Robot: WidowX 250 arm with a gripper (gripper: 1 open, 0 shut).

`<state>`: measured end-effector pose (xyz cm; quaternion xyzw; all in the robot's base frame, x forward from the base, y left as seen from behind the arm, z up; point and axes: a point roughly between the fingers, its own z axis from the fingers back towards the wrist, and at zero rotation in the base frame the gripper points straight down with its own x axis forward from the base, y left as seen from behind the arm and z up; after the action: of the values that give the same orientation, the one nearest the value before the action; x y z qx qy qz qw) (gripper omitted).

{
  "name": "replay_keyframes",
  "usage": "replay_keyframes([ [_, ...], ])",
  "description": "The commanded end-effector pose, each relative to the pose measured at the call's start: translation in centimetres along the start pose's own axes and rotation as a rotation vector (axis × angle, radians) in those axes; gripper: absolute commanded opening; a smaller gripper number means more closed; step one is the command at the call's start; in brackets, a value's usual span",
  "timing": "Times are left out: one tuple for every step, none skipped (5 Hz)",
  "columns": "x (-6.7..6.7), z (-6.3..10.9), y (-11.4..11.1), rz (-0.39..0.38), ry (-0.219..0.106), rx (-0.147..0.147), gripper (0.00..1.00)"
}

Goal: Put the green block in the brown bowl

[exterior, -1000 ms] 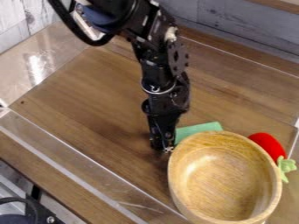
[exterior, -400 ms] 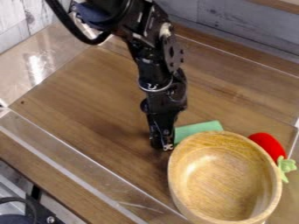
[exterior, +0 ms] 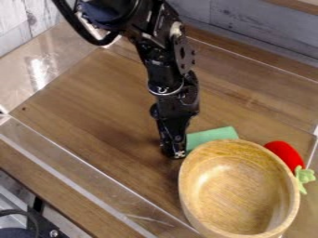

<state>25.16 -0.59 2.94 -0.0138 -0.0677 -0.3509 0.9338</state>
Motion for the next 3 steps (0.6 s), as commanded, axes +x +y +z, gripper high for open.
replay_keyframes([
  [1.3, 1.9, 0.3, 0.002, -0.045, 0.037, 0.0],
  [2.0, 3.1, -0.1, 0.014, -0.059, 0.046, 0.0],
  [2.6, 4.0, -0.6, 0.035, -0.07, 0.052, 0.0],
])
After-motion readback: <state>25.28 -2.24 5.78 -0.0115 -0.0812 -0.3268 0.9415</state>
